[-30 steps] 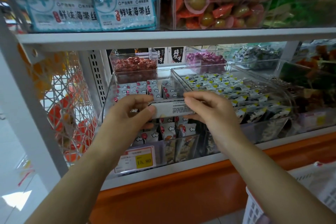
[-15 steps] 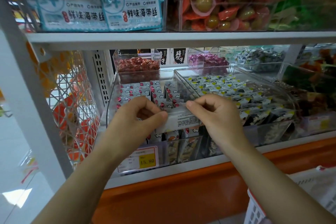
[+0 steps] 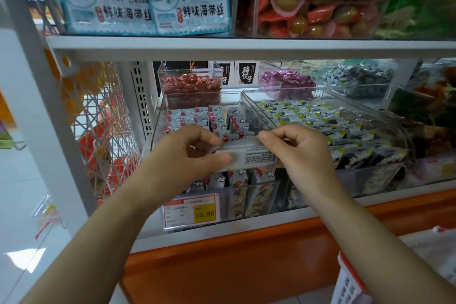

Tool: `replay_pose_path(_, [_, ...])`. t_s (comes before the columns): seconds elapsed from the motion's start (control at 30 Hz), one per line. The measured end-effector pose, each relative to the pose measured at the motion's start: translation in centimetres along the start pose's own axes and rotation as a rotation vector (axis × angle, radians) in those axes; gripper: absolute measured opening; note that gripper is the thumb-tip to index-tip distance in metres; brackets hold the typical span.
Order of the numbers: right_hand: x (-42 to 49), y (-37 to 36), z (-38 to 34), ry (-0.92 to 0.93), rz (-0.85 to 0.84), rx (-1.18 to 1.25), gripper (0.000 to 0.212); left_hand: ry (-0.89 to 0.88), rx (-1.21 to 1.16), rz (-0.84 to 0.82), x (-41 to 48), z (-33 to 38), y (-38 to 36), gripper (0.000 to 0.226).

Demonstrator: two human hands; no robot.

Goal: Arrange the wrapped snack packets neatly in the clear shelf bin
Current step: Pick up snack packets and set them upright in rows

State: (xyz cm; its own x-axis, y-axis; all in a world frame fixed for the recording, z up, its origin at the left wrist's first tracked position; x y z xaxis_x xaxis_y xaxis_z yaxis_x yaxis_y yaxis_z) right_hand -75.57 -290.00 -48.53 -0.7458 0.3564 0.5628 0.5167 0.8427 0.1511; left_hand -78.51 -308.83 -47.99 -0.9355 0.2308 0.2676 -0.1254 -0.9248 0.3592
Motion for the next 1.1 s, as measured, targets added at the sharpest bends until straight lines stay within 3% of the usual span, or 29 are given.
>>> replay_pose_path(0.2, [0.9, 0.9, 0.5, -0.230, -0.245, 0.155, 0.015, -0.018, 0.005, 0.029, 0.1, -0.1, -0.2, 0.013])
replay_pose_path(0.33, [0.8, 0.8, 1.0, -0.247, -0.203, 0.185, 0.015, -0.042, 0.000, 0.041, 0.2, -0.2, -0.6, 0.012])
replay_pose_path(0.5, [-0.3, -0.6, 1.2, -0.313, -0.111, 0.406, 0.030, -0.010, -0.059, 0.215, 0.7, -0.9, -0.4, 0.018])
replay_pose_path(0.63, [-0.5, -1.5, 0.5, -0.119, -0.183, 0.198, 0.033, 0.011, -0.112, 0.312, 0.9, -1.0, -0.7, 0.022])
replay_pose_path(0.73, [0.2, -1.1, 0.2, -0.055, -0.068, 0.176, 0.023, 0.018, -0.074, 0.366, 1.1, -0.9, -0.8, 0.015])
replay_pose_path(0.87, [1.3, 0.4, 0.7, -0.075, 0.176, 0.155, 0.023, -0.145, 0.327, 0.443, 2.4, -0.6, -0.3, 0.035])
replay_pose_path(1.1, [2.1, -0.1, 1.4, -0.127, 0.263, 0.142, 0.034, -0.102, 0.924, -0.031, 7.5, -3.1, -3.2, 0.037])
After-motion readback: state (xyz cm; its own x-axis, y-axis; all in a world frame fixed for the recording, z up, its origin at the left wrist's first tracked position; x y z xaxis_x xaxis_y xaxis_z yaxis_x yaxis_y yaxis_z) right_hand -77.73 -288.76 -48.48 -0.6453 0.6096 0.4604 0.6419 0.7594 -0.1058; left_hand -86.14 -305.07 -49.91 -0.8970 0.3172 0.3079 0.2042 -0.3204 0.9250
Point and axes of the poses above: each hand's wrist, its own x-axis towards the middle knuckle, its own y-axis out of the back of the hand, z = x × y, the point moved 4 cm from there along x, towards the middle knuckle, and after that the axes turned 9 degrees about z, right-handed, at the moved point
